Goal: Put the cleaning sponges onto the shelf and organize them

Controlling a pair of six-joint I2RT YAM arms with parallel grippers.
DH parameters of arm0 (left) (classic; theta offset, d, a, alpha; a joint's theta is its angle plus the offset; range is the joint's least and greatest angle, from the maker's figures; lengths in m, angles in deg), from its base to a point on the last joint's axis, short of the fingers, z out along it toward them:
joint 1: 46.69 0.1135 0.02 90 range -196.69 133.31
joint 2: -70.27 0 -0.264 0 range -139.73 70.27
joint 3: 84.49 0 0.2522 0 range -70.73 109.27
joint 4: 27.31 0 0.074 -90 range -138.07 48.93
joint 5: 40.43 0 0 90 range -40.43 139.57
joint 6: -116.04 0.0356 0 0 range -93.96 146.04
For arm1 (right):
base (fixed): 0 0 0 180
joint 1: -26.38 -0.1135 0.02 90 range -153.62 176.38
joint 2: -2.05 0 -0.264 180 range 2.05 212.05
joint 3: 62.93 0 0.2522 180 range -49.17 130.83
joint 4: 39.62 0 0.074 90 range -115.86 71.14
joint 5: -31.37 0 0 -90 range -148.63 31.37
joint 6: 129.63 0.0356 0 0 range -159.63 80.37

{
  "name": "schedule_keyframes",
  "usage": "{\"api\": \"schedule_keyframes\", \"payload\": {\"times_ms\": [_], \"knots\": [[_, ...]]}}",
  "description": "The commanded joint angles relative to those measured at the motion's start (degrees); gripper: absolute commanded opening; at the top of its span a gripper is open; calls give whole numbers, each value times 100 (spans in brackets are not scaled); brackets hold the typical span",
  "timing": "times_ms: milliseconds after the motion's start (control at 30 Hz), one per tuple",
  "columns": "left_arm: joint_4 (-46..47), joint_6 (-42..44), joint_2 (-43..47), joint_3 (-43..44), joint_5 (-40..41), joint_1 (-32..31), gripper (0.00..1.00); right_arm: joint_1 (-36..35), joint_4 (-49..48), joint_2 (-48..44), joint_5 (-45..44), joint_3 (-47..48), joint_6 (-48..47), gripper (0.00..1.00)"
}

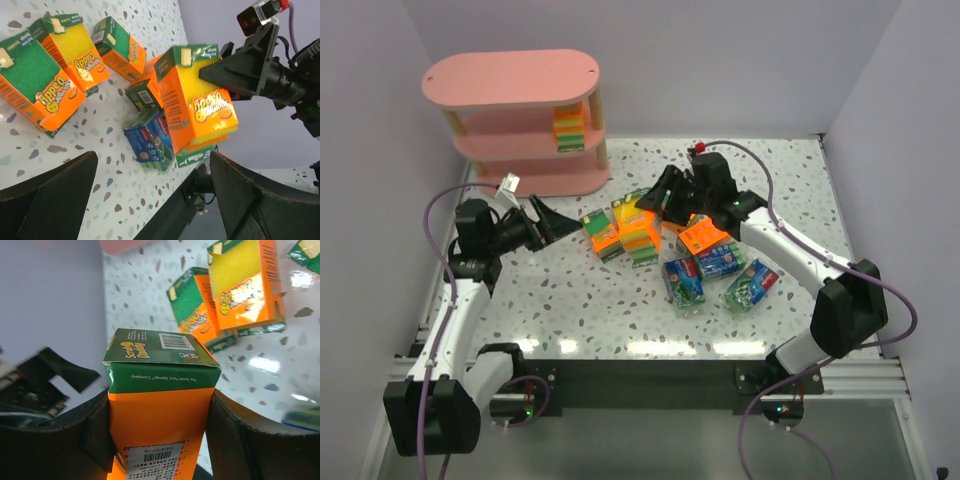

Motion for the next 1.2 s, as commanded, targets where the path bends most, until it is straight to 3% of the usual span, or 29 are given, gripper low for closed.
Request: {"api": "schedule_keyframes", "payload": {"times_ms": [0,100,200,400,667,867,1000,1167], "knots": [[553,-375,111,-90,-332,-267,100,111,-1758,-184,710,-644,1714,50],[1228,-902,145,-265,-69,-932,100,173,-3031,-202,666,-996,2340,50],[1783,-1395,207,-415,194,-1356,100,173,-3536,-167,473,-1041,2886,50],[1855,-1571,251,-415,713,-1726,100,182,-4380,-264,68,-1278,3370,50],[2083,-1835,-3,-336,1320,-2078,96,182,-4663,-334,50,-1393,3458,50],[2364,-1888,-355,-161,1417,-2183,79,164,-4812,-457,51,-1481,3458,50],[2522,-1949,-487,-134,1513,-2210,60,173,-4856,-510,86,-1516,3432,50],[2917,-2151,-584,-134,1619,-2280,52,164,-4813,-589,86,-1604,3327,49]]}}
